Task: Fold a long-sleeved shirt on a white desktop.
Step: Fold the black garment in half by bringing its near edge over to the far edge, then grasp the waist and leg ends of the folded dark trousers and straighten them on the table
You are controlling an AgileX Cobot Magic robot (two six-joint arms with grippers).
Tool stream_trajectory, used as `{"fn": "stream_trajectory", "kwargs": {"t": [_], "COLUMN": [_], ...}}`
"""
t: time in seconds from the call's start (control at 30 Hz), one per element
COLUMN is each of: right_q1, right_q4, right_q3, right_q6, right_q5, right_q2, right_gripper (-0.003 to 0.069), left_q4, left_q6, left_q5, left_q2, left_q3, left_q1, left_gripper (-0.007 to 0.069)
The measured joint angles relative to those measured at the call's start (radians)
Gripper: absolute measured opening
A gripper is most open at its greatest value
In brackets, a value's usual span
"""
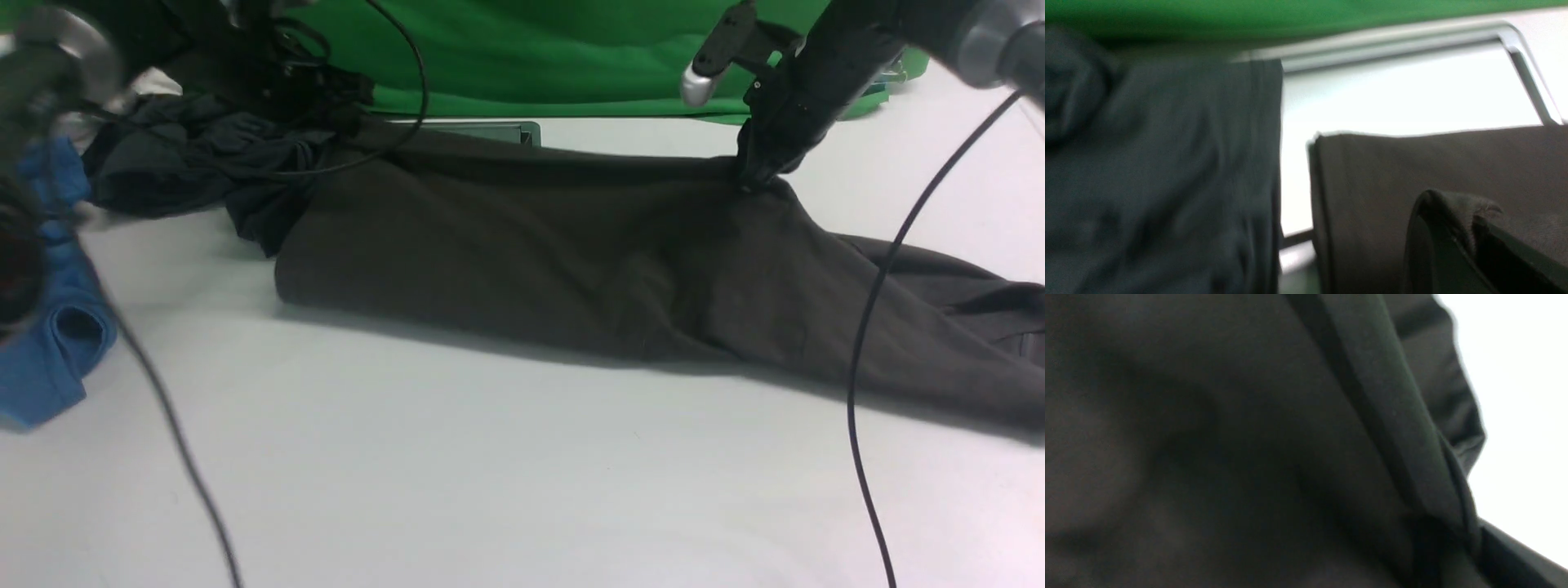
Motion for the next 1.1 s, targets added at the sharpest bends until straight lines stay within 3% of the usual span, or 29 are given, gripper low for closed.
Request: {"fn": "stream_trajectory", "kwargs": {"t": [0.2,0.27,0.3,0.47,0.5,0.53,0.57,0.7,0.73,0.93,1.1], "right_q1": [-0.009,-0.009,-0.01,-0.012,-0.015,-0.015,-0.024,-0.07,-0.099,-0.141,-0.14], "right_q4": [-0.001,-0.011,-0.012,-0.017,0.007,0.013,0.07,0.199,0.236,0.254,0.234], "right_q3": [-0.02,-0.02,-0.02,-0.052,-0.05,-0.05,-0.036,0.036,0.097,0.332,0.521], "right_q6": [0.116,0.168,0.177,0.328,0.359,0.365,0.391,0.381,0.366,0.377,0.549], "right_q5": [-0.143,-0.163,-0.164,-0.168,-0.154,-0.15,-0.128,-0.126,-0.142,-0.171,-0.141], "right_q2": [0.081,0.093,0.093,0.024,-0.008,-0.015,-0.071,-0.227,-0.336,-0.59,-0.691], "right_gripper": [0.0071,0.0167,0.0188,0.0575,0.0628,0.0628,0.0664,0.0673,0.0635,0.0477,0.0501], "left_q4": [0.001,0.013,0.015,0.045,0.045,0.045,0.043,0.021,0.016,0.018,-0.084], "left_q6": [-0.077,-0.089,-0.09,-0.096,-0.096,-0.096,-0.096,-0.107,-0.136,-0.214,-0.221], "left_q5": [-0.004,0.014,0.017,0.101,0.139,0.139,0.2,0.367,0.432,0.461,0.428], "left_q2": [0.16,0.172,0.171,0.093,0.064,0.059,0.021,-0.051,-0.084,-0.175,-0.181], "left_q3": [-0.151,-0.178,-0.18,-0.215,-0.218,-0.218,-0.22,-0.224,-0.218,-0.004,0.225], "left_q1": [-0.001,0.0,0.0,0.003,0.008,0.009,0.021,0.065,0.101,0.187,0.185], "left_gripper": [0.0078,0.0166,0.0174,0.0467,0.0541,0.0553,0.0622,0.0679,0.0688,0.0693,0.0693]}}
